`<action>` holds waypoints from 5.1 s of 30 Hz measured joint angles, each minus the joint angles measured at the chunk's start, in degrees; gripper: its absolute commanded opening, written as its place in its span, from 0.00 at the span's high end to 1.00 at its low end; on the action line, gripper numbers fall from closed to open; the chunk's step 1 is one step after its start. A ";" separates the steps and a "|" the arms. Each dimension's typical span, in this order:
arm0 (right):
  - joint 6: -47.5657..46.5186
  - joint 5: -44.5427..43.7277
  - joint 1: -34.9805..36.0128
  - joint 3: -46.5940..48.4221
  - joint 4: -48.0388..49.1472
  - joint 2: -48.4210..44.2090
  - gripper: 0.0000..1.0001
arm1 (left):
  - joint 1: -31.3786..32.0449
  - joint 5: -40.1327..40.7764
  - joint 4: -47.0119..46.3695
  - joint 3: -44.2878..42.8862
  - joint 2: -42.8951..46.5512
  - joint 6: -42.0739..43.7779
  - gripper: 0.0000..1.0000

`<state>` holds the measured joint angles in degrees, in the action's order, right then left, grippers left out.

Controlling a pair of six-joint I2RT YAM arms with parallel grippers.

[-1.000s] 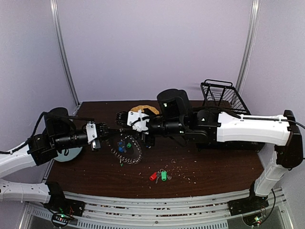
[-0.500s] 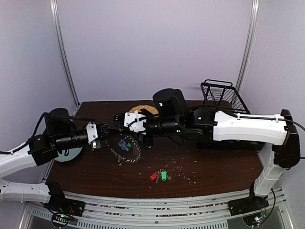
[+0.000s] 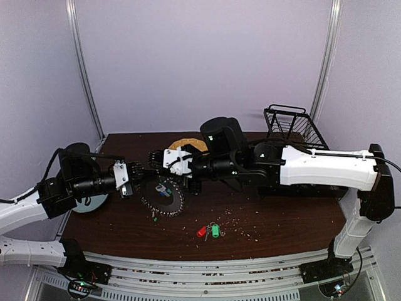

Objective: Put the keys on the keyring

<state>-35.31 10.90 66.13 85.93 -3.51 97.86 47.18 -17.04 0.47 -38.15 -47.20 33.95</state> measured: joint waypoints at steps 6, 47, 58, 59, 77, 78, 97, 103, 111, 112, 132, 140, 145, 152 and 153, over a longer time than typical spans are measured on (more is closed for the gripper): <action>0.44 0.11 0.00 0.07 -0.09 0.09 1.00 | 0.00 0.00 -0.35 0.31 0.09 -0.33 0.97; 12.57 7.58 -3.02 -12.41 13.09 -6.86 1.00 | -0.22 -5.90 -2.25 -4.59 -7.69 -9.62 0.85; 12.59 7.61 -3.17 -12.41 13.20 -6.86 1.00 | -0.26 -3.06 -2.99 -3.52 -6.73 -9.92 0.90; 12.59 7.61 -3.23 -12.41 13.18 -6.88 1.00 | -0.26 -3.10 -3.04 -3.52 -6.73 -9.92 0.85; 11.21 8.85 -3.23 -12.37 11.15 -7.17 1.00 | -0.26 -6.16 -5.09 -3.41 -7.93 -10.51 0.81; 11.17 8.83 -3.23 -12.37 10.93 -7.37 1.00 | -0.26 -6.12 -5.09 -3.41 -7.93 -10.49 0.81; 11.26 9.66 -3.23 -12.26 11.02 -8.17 1.00 | -0.26 -7.82 -5.11 -3.41 -8.24 -10.38 0.91; 11.19 9.99 -3.23 -12.26 10.99 -8.17 1.00 | -0.26 -8.39 -5.16 -3.41 -8.70 -10.62 0.99; 10.19 10.16 -3.39 -12.15 10.88 -8.15 1.00 | -0.28 -9.46 -5.14 -3.37 -8.70 -11.21 1.00; 10.03 10.19 -3.39 -12.11 10.88 -8.15 1.00 | -0.33 -9.57 -5.16 -3.34 -8.61 -11.17 1.00; 25.75 8.35 -6.60 -18.69 7.02 -21.09 0.45 | 0.11 -10.60 1.20 0.66 -0.15 5.31 1.00; 44.24 2.95 -10.86 -17.62 -7.85 -11.96 0.43 | 0.98 -10.80 6.62 0.48 1.20 10.64 1.00; 51.95 -0.72 -11.63 -14.34 -18.27 -1.60 0.56 | 0.98 -10.73 7.26 0.20 0.07 10.75 1.00; 54.99 0.90 -11.58 -15.76 -22.10 5.16 0.64 | 0.98 -10.58 6.86 0.28 0.98 10.51 1.00; 54.77 1.86 -11.74 -15.80 -22.08 5.46 0.64 | 0.98 -10.56 6.78 0.28 1.27 10.49 1.00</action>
<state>19.46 12.75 54.39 70.13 -25.58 103.33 48.16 -27.59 7.25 -37.87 -45.93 44.45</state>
